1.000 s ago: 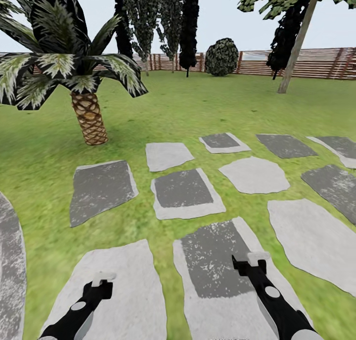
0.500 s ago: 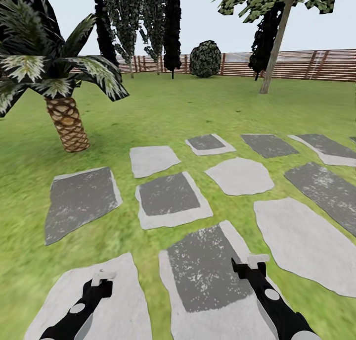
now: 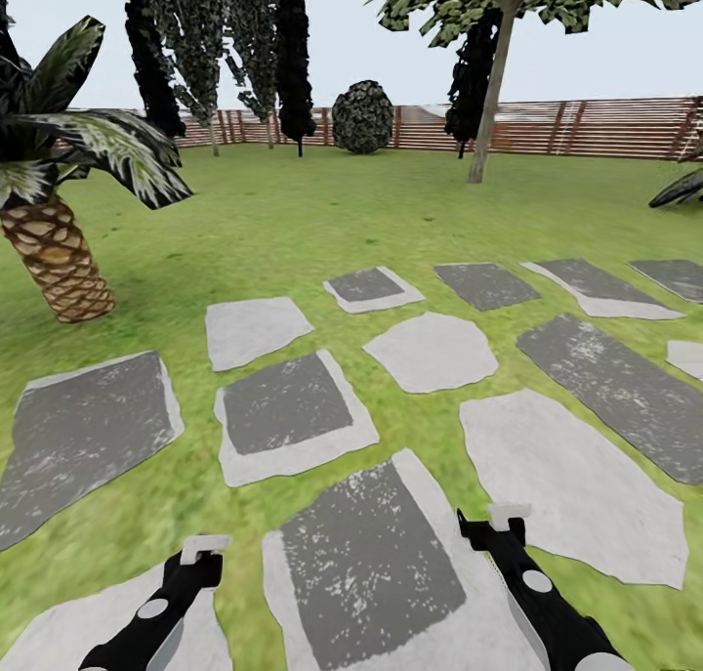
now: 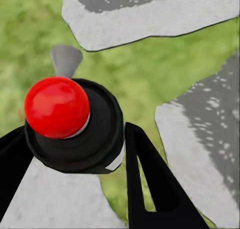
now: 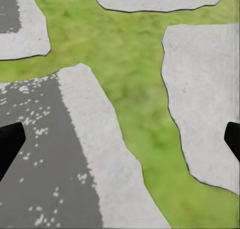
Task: Pick up the pesticide atomizer in the garden and spray insectifuge to fully cover both potted plants in the garden.
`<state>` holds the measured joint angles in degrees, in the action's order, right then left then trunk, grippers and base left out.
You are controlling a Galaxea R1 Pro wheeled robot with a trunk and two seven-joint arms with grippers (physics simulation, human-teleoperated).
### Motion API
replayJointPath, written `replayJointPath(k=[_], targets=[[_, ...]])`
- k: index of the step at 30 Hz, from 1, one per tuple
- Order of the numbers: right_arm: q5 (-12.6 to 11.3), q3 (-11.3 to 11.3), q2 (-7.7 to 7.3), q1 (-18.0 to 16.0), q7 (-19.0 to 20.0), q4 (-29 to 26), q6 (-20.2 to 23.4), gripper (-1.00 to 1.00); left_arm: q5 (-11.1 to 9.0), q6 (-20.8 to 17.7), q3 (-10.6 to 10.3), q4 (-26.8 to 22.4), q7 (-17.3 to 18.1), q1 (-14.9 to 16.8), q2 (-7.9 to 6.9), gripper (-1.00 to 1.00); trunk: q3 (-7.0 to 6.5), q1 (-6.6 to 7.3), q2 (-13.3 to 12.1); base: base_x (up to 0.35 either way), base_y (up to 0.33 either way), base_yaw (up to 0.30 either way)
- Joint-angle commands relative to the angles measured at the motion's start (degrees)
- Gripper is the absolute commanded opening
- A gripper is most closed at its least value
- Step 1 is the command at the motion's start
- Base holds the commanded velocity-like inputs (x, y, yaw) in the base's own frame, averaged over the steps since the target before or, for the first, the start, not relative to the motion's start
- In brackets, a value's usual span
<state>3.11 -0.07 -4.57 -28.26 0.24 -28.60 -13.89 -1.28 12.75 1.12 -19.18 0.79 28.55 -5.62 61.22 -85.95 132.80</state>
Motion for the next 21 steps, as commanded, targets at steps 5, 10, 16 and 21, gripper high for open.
replayJointPath(k=[5, 10, 16, 21], targets=[[0.32, -0.02, 0.00, -0.04, 0.02, 0.28, -0.20, 1.00, -0.11, 0.17, 0.11, 0.02, 0.09, 0.02, -0.01, -1.00, 0.04, -0.01, 0.01, 0.233, -0.206, -0.267], [0.32, -0.02, 0.06, -0.04, 0.02, 0.67, -0.25, 1.00, -0.13, 0.17, 0.11, 0.02, 0.09, 0.02, -0.01, -1.00, 0.04, -0.01, 0.01, 0.232, -0.207, -0.267], [0.31, -0.02, 0.09, -0.04, 0.02, 0.74, -0.25, 1.00, -0.13, 0.17, 0.11, 0.02, 0.09, 0.02, -0.01, -1.00, 0.04, -0.01, 0.01, 0.232, -0.207, -0.272], [0.29, -0.02, 0.09, -0.04, 0.02, 0.74, -0.26, 1.00, -0.11, 0.17, 0.07, 0.02, 0.09, 0.02, -0.01, -1.00, 0.04, -0.01, 0.01, 0.233, -0.206, -0.287]])
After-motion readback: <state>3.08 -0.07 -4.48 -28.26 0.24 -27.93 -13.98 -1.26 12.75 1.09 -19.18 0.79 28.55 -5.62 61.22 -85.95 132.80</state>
